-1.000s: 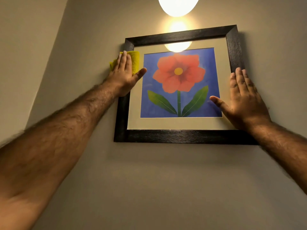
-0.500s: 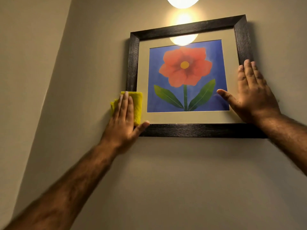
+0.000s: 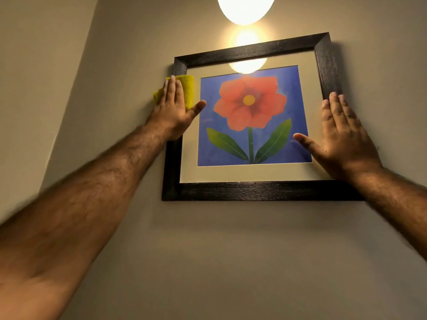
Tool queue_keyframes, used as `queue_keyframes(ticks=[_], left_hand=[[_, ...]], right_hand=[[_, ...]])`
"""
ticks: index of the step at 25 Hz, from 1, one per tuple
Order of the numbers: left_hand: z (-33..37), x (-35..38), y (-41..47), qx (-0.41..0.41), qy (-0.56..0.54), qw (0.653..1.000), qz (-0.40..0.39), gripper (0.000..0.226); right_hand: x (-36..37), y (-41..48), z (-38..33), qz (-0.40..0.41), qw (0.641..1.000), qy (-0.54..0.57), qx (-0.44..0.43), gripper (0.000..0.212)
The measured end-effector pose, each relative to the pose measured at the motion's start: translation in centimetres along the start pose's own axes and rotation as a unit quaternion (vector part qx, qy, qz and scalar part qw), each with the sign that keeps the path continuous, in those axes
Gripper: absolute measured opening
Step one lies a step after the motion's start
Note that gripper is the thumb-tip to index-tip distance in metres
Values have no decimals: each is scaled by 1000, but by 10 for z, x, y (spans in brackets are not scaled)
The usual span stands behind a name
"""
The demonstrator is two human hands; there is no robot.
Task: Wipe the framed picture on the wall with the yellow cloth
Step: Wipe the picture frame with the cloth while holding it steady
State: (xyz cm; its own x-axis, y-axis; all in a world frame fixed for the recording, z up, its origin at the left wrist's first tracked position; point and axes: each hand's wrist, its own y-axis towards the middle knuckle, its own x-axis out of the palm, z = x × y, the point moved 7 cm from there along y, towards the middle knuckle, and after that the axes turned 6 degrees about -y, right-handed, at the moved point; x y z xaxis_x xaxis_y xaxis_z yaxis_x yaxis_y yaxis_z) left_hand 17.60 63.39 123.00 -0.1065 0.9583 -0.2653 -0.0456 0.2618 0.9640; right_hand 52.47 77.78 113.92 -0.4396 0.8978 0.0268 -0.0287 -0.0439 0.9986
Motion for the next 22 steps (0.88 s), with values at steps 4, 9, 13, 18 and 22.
queue_keyframes(ticks=[4, 9, 13, 18, 22], left_hand=[[-1, 6, -13, 9, -14, 1000, 11, 116], [-4, 27, -94, 32, -20, 999, 7, 115], [-9, 47, -169, 50, -10, 999, -11, 109], [-15, 50, -178, 58, -6, 998, -21, 108], [-8, 30, -108, 32, -14, 999, -1, 116]], right_hand=[[1, 0, 1, 3, 1000, 4, -2, 109], [2, 0, 2, 8, 1000, 6, -1, 109], [3, 1, 3, 5, 1000, 14, 1, 108], [3, 1, 1, 8, 1000, 13, -2, 109], [2, 1, 1, 7, 1000, 13, 0, 108]])
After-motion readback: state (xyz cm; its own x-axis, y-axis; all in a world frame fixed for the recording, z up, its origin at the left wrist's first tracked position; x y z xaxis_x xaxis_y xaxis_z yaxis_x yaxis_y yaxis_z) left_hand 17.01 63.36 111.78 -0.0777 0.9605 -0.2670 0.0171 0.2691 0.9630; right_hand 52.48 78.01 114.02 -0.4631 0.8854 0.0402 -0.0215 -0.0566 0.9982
